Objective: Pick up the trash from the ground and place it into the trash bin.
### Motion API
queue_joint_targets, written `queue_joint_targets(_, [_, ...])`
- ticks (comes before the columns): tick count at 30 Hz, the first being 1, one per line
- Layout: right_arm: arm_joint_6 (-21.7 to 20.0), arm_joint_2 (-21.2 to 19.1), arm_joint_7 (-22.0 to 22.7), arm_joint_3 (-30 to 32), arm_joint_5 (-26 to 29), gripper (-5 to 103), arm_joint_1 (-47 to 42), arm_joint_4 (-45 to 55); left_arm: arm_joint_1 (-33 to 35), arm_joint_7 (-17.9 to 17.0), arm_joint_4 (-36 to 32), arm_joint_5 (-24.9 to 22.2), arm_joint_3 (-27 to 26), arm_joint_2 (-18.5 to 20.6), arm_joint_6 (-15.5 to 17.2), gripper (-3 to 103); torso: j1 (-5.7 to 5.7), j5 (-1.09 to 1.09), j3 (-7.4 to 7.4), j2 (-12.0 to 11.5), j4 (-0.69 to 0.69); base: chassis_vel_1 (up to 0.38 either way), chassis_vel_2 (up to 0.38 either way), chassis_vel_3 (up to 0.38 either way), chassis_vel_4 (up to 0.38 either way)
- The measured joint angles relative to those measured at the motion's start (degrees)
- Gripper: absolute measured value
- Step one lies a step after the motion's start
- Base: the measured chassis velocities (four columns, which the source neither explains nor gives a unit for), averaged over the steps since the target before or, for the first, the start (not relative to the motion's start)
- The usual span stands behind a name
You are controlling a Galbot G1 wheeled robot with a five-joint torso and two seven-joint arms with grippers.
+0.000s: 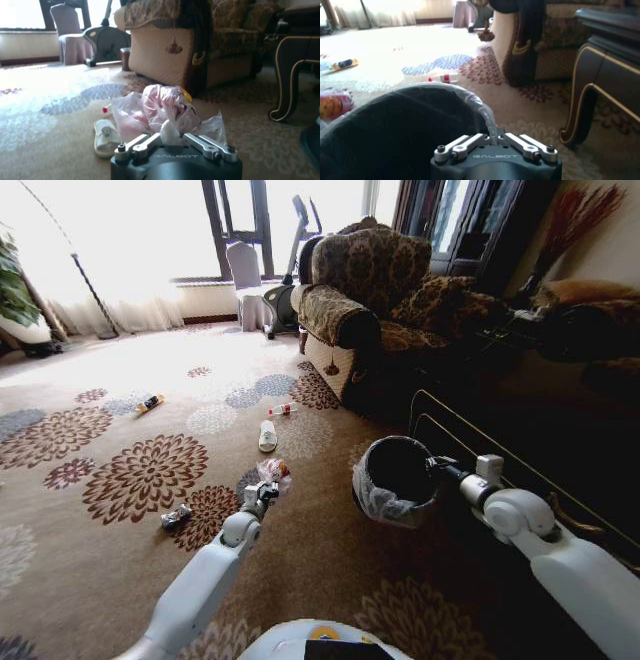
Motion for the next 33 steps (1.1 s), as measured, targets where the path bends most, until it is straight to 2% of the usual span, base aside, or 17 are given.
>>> queue_joint_targets(1, [-0.5, -0.2, 0.1, -4.2, 1.2, 2, 3.9, -0.9, 0.8, 1.2, -3.1, -0.3, -0.9, 1.8, -0.5, 3, 0.0, 0.01, 0.0, 0.0, 0.0, 0.0, 0.0, 0.0, 0.0])
queue_joint_targets(2, [-0.5, -0.2, 0.1, -4.2, 1.2, 2, 3.9, -0.9, 0.8, 1.2, -3.1, -0.3, -0.9, 1.8, -0.5, 3, 0.0, 0.01, 0.0, 0.0, 0.0, 0.0, 0.0, 0.0, 0.0])
queue_joint_targets(4, [-1.6, 1.5, 2.0, -15.3, 3.8, 2, 15.4, -4.2, 1.9, 3.0, -9.9, -1.7, -2.6, 5.8, -0.7, 3, 0.0, -0.02, -0.01, 0.0, 0.0, 0.0, 0.0, 0.0, 0.0])
queue_joint_targets(5, [-1.6, 1.5, 2.0, -15.3, 3.8, 2, 15.4, -4.2, 1.9, 3.0, -9.9, -1.7, -2.6, 5.8, -0.7, 3, 0.0, -0.02, -0.01, 0.0, 0.0, 0.0, 0.0, 0.0, 0.0])
queue_joint_targets(7, [-3.4, 5.1, 4.7, -23.8, 6.8, 2, 24.1, -8.5, 2.2, 4.2, -14.5, -2.8, -3.8, 8.8, -0.7, 2, 0.0, 0.0, 0.0, 0.0, 0.01, 0.0, 0.0, 0.0, 0.0])
queue_joint_targets(8, [-3.4, 5.1, 4.7, -23.8, 6.8, 2, 24.1, -8.5, 2.2, 4.2, -14.5, -2.8, -3.8, 8.8, -0.7, 2, 0.0, 0.0, 0.0, 0.0, 0.01, 0.0, 0.0, 0.0, 0.0])
queue_joint_targets(9, [-4.9, 7.8, 6.2, -28.4, 9.2, 2, 29.9, -11.9, 2.3, 5.1, -17.0, -3.9, -4.5, 10.7, -0.9, 2, 0.0, 0.06, 0.01, 0.0, 0.04, 0.0, 0.0, 0.0, 0.0])
queue_joint_targets(11, [-6.3, 10.4, 7.7, -32.7, 11.6, 2, 36.1, -15.2, 2.2, 6.4, -19.6, -5.8, -4.8, 13.0, -1.7, 2, 0.0, -0.11, 0.0, 0.0, 0.02, 0.0, 0.0, 0.0, 0.0])
queue_joint_targets(12, [-6.3, 10.4, 7.7, -32.7, 11.6, 2, 36.1, -15.2, 2.2, 6.4, -19.6, -5.8, -4.8, 13.0, -1.7, 2, 0.0, -0.11, 0.0, 0.0, 0.02, 0.0, 0.0, 0.0, 0.0])
queue_joint_targets(15, [-7.0, 13.9, 10.7, -38.3, 13.2, 2, 41.3, -18.2, -0.7, 8.1, -22.6, -8.7, -3.4, 15.9, -2.6, 2, 0.0, 0.02, 0.0, 0.0, 0.02, 0.0, 0.0, 0.0, 0.0])
queue_joint_targets(16, [-7.0, 13.9, 10.7, -38.3, 13.2, 2, 41.3, -18.2, -0.7, 8.1, -22.6, -8.7, -3.4, 15.9, -2.6, 2, 0.0, 0.02, 0.0, 0.0, 0.02, 0.0, 0.0, 0.0, 0.0])
queue_joint_targets(20, [-8.0, 17.8, 14.2, -42.3, 14.5, 2, 43.6, -18.6, -9.3, 7.1, -24.6, -13.5, 4.6, 16.1, 0.2, 2, 0.0, 0.01, 0.0, 0.0, -0.01, 0.0, 0.0, 0.0, 0.0])
queue_joint_targets(21, [-8.0, 17.8, 14.2, -42.3, 14.5, 2, 43.6, -18.6, -9.3, 7.1, -24.6, -13.5, 4.6, 16.1, 0.2, 2, 0.0, 0.01, 0.0, 0.0, -0.01, 0.0, 0.0, 0.0, 0.0])
queue_joint_targets(23, [-8.3, 19.2, 15.2, -43.3, 14.9, 2, 44.0, -18.7, -14.4, 5.9, -23.9, -15.3, 10.3, 15.0, 2.6, 2, 0.0, 0.0, 0.0, 0.0, -0.01, 0.0, 0.0, 0.0, 0.0])
queue_joint_targets(27, [-8.4, 19.9, 15.7, -43.2, 15.2, 2, 44.0, -18.7, -17.4, 5.0, -21.3, -15.0, 14.1, 13.8, 3.3, 2, 0.0, 0.01, 0.0, 0.0, -0.02, 0.0, 0.0, 0.0, 0.0])
queue_joint_targets(32, [-8.4, 19.3, 16.4, -41.7, 16.9, 2, 43.6, -16.8, -19.1, 5.6, -16.1, -11.4, 16.2, 12.3, 2.0, 2, 0.0, -0.01, 0.0, 0.0, -0.01, 0.0, 0.0, 0.0, 0.0])
queue_joint_targets(33, [-8.4, 19.0, 16.6, -41.5, 17.3, 2, 43.5, -16.2, -19.2, 6.3, -15.2, -10.9, 16.5, 12.1, 1.3, -1, 0.0, 0.0, 0.0, 0.0, -0.01, 0.0, 0.0, 0.0, 0.0])
